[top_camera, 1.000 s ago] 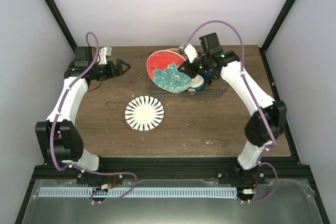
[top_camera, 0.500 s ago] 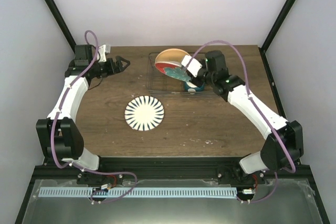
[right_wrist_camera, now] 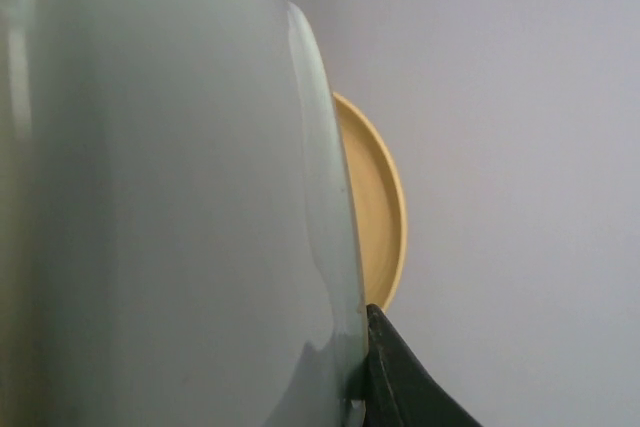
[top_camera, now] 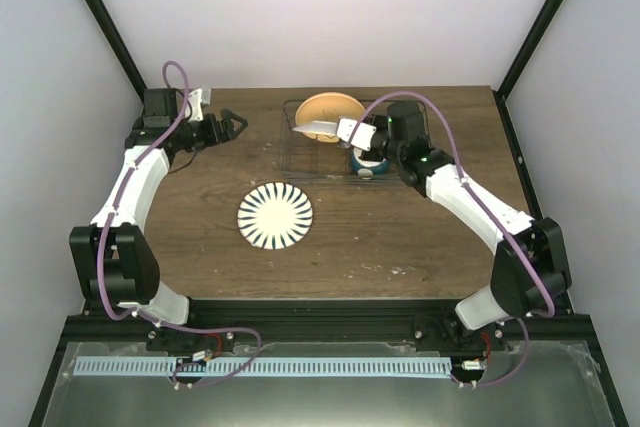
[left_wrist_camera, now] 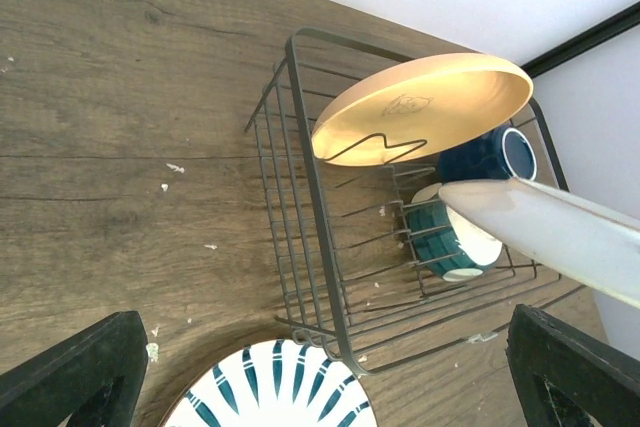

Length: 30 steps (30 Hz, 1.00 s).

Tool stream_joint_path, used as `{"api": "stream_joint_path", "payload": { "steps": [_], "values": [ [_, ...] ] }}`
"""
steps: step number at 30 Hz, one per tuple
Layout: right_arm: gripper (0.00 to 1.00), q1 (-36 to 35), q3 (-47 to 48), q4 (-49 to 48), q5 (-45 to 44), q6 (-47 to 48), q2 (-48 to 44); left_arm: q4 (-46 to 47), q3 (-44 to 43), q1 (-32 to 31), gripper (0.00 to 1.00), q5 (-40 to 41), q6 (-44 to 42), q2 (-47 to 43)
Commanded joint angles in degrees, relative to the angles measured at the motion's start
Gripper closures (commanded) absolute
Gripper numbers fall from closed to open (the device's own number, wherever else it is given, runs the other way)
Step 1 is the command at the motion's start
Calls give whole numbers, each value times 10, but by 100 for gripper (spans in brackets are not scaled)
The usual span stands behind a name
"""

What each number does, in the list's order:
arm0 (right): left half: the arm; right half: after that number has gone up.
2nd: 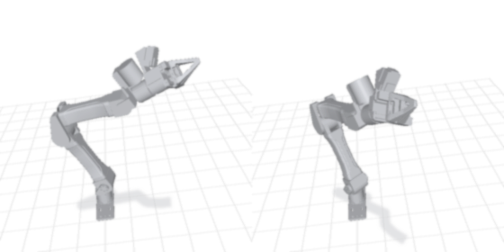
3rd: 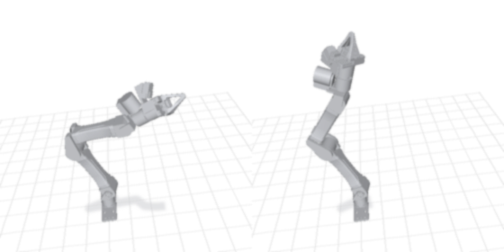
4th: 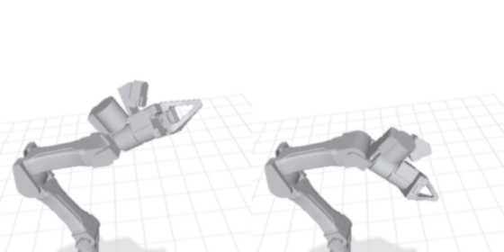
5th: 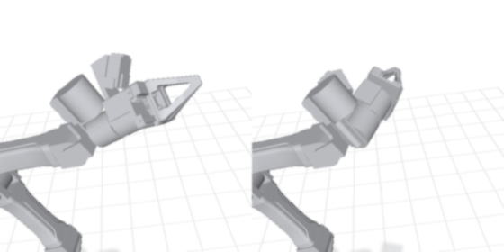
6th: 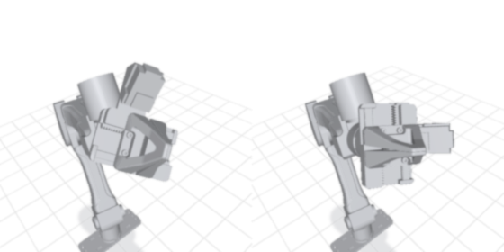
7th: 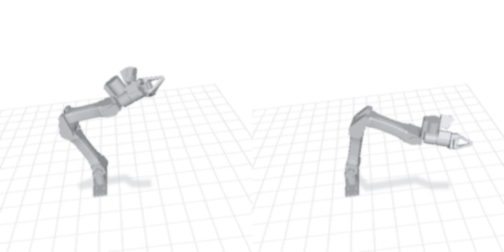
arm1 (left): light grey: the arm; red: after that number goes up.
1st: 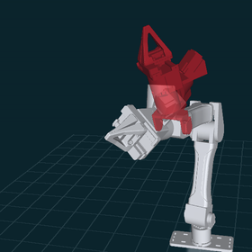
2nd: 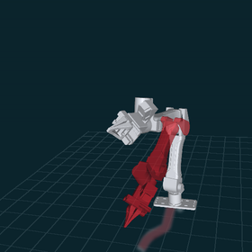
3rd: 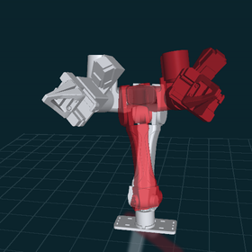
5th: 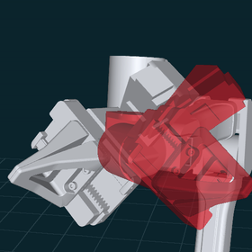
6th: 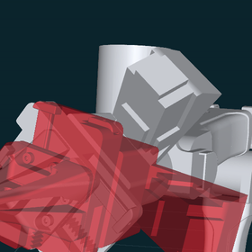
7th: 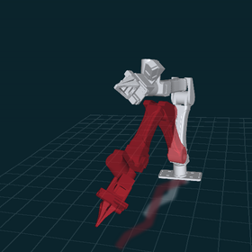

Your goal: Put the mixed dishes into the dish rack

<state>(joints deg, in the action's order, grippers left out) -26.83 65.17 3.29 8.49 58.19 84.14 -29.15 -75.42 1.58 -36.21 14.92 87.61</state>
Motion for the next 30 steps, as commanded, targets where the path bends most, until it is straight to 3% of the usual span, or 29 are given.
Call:
{"api": "stream_joint_path", "payload": {
  "steps": [1,16,30],
  "values": [
    [99,6,67,-99,37,47,8,14,9,3,0,3,-1,-7],
    [99,26,104,-97,57,71,88,14,4,10,0,10,2,2],
    [99,49,218,26,112,57,193,6,1,12,0,6,6,15]
  ]
}}
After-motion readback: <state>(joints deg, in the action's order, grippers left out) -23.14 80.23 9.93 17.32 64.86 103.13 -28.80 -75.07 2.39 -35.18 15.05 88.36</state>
